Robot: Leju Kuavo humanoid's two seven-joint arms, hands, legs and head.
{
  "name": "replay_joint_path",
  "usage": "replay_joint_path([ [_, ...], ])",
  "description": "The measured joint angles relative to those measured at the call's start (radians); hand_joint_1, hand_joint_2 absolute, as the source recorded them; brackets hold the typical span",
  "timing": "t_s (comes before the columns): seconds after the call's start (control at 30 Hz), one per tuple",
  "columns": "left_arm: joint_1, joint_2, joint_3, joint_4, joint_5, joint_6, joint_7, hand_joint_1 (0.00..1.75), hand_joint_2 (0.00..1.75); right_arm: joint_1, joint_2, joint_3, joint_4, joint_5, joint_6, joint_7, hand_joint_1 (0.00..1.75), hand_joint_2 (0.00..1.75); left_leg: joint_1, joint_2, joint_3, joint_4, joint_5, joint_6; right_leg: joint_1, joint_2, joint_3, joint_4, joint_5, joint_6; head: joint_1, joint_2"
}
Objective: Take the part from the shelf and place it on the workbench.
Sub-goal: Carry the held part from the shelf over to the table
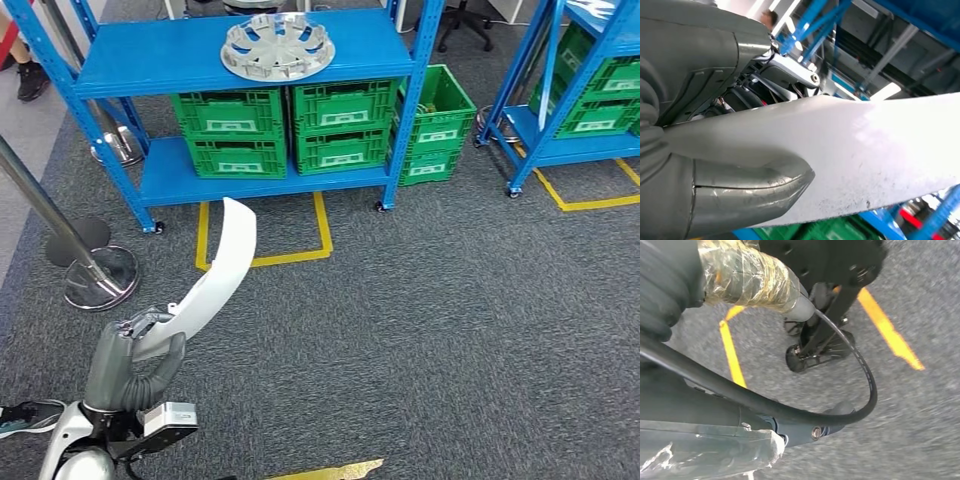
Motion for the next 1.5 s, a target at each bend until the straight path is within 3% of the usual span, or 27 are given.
replay_joint_path([
  [0.07,-0.005,-0.005,-0.009,0.003,-0.006,0.001,0.006,1.75,1.75,0.007,-0.006,-0.010,-0.005,0.015,0.029,0.005,0.00,1.75,-0.004,0.019,0.001,0.000,0.000,0.000,0.001,-0.017,0.071,-0.118,0.061,-0.006,0.000,0.000],
  [0.13,-0.010,-0.008,-0.019,0.004,-0.008,0.003,0.015,1.75,1.75,0.008,-0.016,-0.020,-0.008,0.035,0.057,0.003,0.00,1.75,-0.011,0.035,0.002,0.003,-0.002,-0.004,0.007,-0.048,0.144,-0.249,0.099,-0.017,-0.001,0.000],
  [0.2,-0.011,-0.010,-0.028,0.004,-0.009,0.006,0.024,1.75,1.75,0.006,-0.022,-0.032,-0.009,0.052,0.072,-0.005,0.00,1.75,-0.015,0.050,0.002,0.005,-0.002,-0.010,0.011,-0.054,0.160,-0.286,0.102,-0.027,-0.002,0.000],
  [0.27,-0.011,-0.014,-0.037,0.004,-0.013,0.005,0.032,1.75,1.75,0.006,-0.026,-0.046,-0.008,0.065,0.077,-0.014,0.00,1.75,-0.014,0.058,0.003,0.006,-0.004,-0.019,0.008,-0.037,0.156,-0.290,0.108,-0.036,-0.001,0.000],
  [0.33,-0.009,-0.021,-0.044,0.003,-0.023,0.002,0.041,1.75,1.75,0.006,-0.027,-0.061,-0.009,0.077,0.080,-0.021,0.00,1.75,-0.010,0.029,-0.008,0.044,-0.039,-0.032,0.003,-0.023,0.159,-0.296,0.116,-0.047,-0.004,0.000],
  [0.4,-0.003,-0.028,-0.050,0.003,-0.033,-0.001,0.048,1.75,1.75,0.003,-0.027,-0.073,-0.010,0.087,0.088,-0.024,0.00,1.75,-0.002,-0.015,-0.055,0.161,-0.112,-0.043,0.000,-0.007,0.157,-0.297,0.122,-0.054,-0.007,0.000],
  [0.47,0.002,-0.032,-0.057,0.003,-0.038,-0.001,0.053,1.75,1.75,0.002,-0.027,-0.083,-0.011,0.095,0.095,-0.024,0.00,1.75,0.003,-0.030,-0.105,0.280,-0.157,-0.049,0.001,0.013,0.153,-0.295,0.125,-0.056,-0.007,0.000],
  [0.5,0.004,-0.034,-0.060,0.004,-0.039,-0.001,0.053,1.75,1.75,0.002,-0.027,-0.089,-0.012,0.098,0.097,-0.024,0.00,1.75,0.005,-0.031,-0.111,0.297,-0.152,-0.050,0.001,0.023,0.151,-0.293,0.126,-0.056,-0.007,0.000],
  [0.53,0.004,-0.036,-0.063,0.004,-0.039,0.000,0.053,1.75,1.75,0.002,-0.027,-0.095,-0.014,0.103,0.101,-0.023,0.00,1.75,0.007,-0.033,-0.100,0.272,-0.125,-0.050,0.001,0.035,0.151,-0.291,0.126,-0.056,-0.007,0.000],
  [0.57,0.004,-0.037,-0.065,0.004,-0.039,0.002,0.053,1.75,1.75,0.002,-0.027,-0.101,-0.018,0.109,0.105,-0.022,0.00,1.75,0.008,-0.041,-0.074,0.215,-0.087,-0.048,0.001,0.046,0.151,-0.289,0.126,-0.054,-0.007,0.000],
  [0.63,0.004,-0.038,-0.068,0.004,-0.039,0.004,0.053,1.75,1.75,0.000,-0.025,-0.113,-0.028,0.126,0.117,-0.022,0.00,1.75,0.013,-0.084,-0.019,0.086,-0.025,-0.040,0.002,0.069,0.146,-0.283,0.126,-0.048,-0.007,0.000],
  [0.7,0.004,-0.039,-0.068,0.004,-0.038,0.005,0.053,1.75,1.75,-0.005,-0.021,-0.126,-0.041,0.145,0.130,-0.025,0.00,1.75,0.014,-0.112,0.002,0.027,-0.015,-0.034,0.001,0.089,0.131,-0.277,0.129,-0.036,-0.006,0.000],
  [0.77,0.003,-0.042,-0.069,0.004,-0.037,0.006,0.053,1.75,1.75,-0.006,-0.018,-0.141,-0.051,0.156,0.137,-0.028,0.00,1.75,0.014,-0.096,0.001,0.016,-0.015,-0.026,-0.003,0.103,0.117,-0.275,0.134,-0.022,-0.006,0.000],
  [0.83,0.002,-0.045,-0.071,0.004,-0.036,0.007,0.053,1.75,1.75,-0.006,-0.017,-0.154,-0.060,0.165,0.141,-0.031,0.00,1.75,0.015,-0.074,0.002,0.008,-0.009,-0.014,-0.003,0.073,0.096,-0.244,0.113,-0.012,-0.003,0.000],
  [0.9,0.003,-0.047,-0.073,0.004,-0.036,0.008,0.053,1.75,1.75,-0.012,-0.016,-0.162,-0.065,0.173,0.144,-0.033,0.00,1.75,0.015,-0.047,0.001,0.005,-0.007,-0.006,-0.001,0.023,0.044,-0.136,0.051,-0.005,0.004,0.000],
  [0.97,0.005,-0.048,-0.074,0.004,-0.036,0.009,0.054,1.75,1.75,-0.017,-0.016,-0.169,-0.067,0.177,0.146,-0.035,0.00,1.75,0.013,-0.019,-0.001,0.005,-0.008,-0.005,-0.004,0.004,-0.014,-0.007,-0.003,0.001,0.007,0.000],
  [1.0,0.005,-0.048,-0.074,0.004,-0.036,0.009,0.054,1.75,1.75,-0.018,-0.016,-0.171,-0.068,0.178,0.147,-0.035,0.00,1.75,0.012,-0.006,-0.001,0.006,-0.008,-0.005,-0.006,0.000,-0.022,0.019,-0.007,0.004,0.006,0.000],
  [1.03,0.005,-0.048,-0.074,0.004,-0.035,0.009,0.054,1.75,1.75,-0.017,-0.016,-0.173,-0.068,0.178,0.147,-0.036,0.00,1.75,0.012,0.005,0.000,0.006,-0.008,-0.005,-0.007,-0.003,-0.009,0.002,0.009,0.005,0.007,0.000],
  [1.1,0.004,-0.050,-0.074,0.004,-0.035,0.009,0.054,1.75,1.75,-0.016,-0.016,-0.177,-0.069,0.178,0.147,-0.037,0.00,1.75,0.011,0.024,0.003,0.007,-0.011,-0.009,-0.008,-0.028,0.068,-0.130,0.070,0.004,0.007,0.000],
  [1.17,0.004,-0.051,-0.074,0.004,-0.035,0.010,0.054,1.75,1.75,-0.020,-0.015,-0.179,-0.072,0.179,0.147,-0.037,0.00,1.75,0.004,0.039,0.006,0.011,-0.016,-0.019,-0.005,-0.063,0.135,-0.247,0.101,-0.004,0.007,0.000],
  [1.2,0.004,-0.052,-0.074,0.004,-0.035,0.010,0.054,1.75,1.75,-0.022,-0.014,-0.180,-0.073,0.179,0.147,-0.038,0.00,1.75,0.001,0.046,0.007,0.013,-0.017,-0.024,-0.003,-0.073,0.147,-0.270,0.102,-0.008,0.006,0.000],
  [1.27,0.003,-0.052,-0.074,0.004,-0.034,0.010,0.054,1.75,1.75,-0.023,-0.013,-0.182,-0.074,0.180,0.146,-0.039,0.00,1.75,0.000,0.062,0.009,0.013,-0.018,-0.033,-0.001,-0.057,0.146,-0.273,0.103,-0.019,0.005,0.000],
  [1.3,0.003,-0.053,-0.074,0.004,-0.033,0.011,0.054,1.75,1.75,-0.022,-0.013,-0.184,-0.075,0.181,0.144,-0.040,0.00,1.75,0.002,0.057,0.009,0.018,-0.025,-0.039,-0.002,-0.048,0.145,-0.274,0.106,-0.024,0.005,0.000],
  [1.37,0.003,-0.053,-0.075,0.004,-0.032,0.014,0.053,1.75,1.75,-0.023,-0.013,-0.188,-0.076,0.186,0.140,-0.044,0.00,1.75,0.007,0.017,-0.011,0.074,-0.070,-0.049,-0.006,-0.029,0.147,-0.278,0.112,-0.036,0.001,0.000],
  [1.43,0.005,-0.053,-0.075,0.004,-0.031,0.016,0.052,1.75,1.75,-0.026,-0.013,-0.190,-0.076,0.191,0.135,-0.048,0.00,1.75,0.009,-0.025,-0.067,0.204,-0.139,-0.053,-0.006,-0.008,0.142,-0.278,0.116,-0.044,-0.002,0.000],
  [1.47,0.007,-0.053,-0.075,0.004,-0.031,0.016,0.052,1.75,1.75,-0.028,-0.012,-0.190,-0.076,0.192,0.133,-0.049,0.00,1.75,0.009,-0.031,-0.097,0.267,-0.161,-0.053,-0.005,0.003,0.141,-0.278,0.118,-0.045,-0.002,0.000],
  [1.5,0.009,-0.052,-0.075,0.004,-0.030,0.016,0.052,1.75,1.75,-0.029,-0.012,-0.192,-0.076,0.193,0.131,-0.050,0.00,1.75,0.009,-0.033,-0.114,0.301,-0.164,-0.052,-0.004,0.016,0.140,-0.277,0.118,-0.046,-0.002,0.000],
])
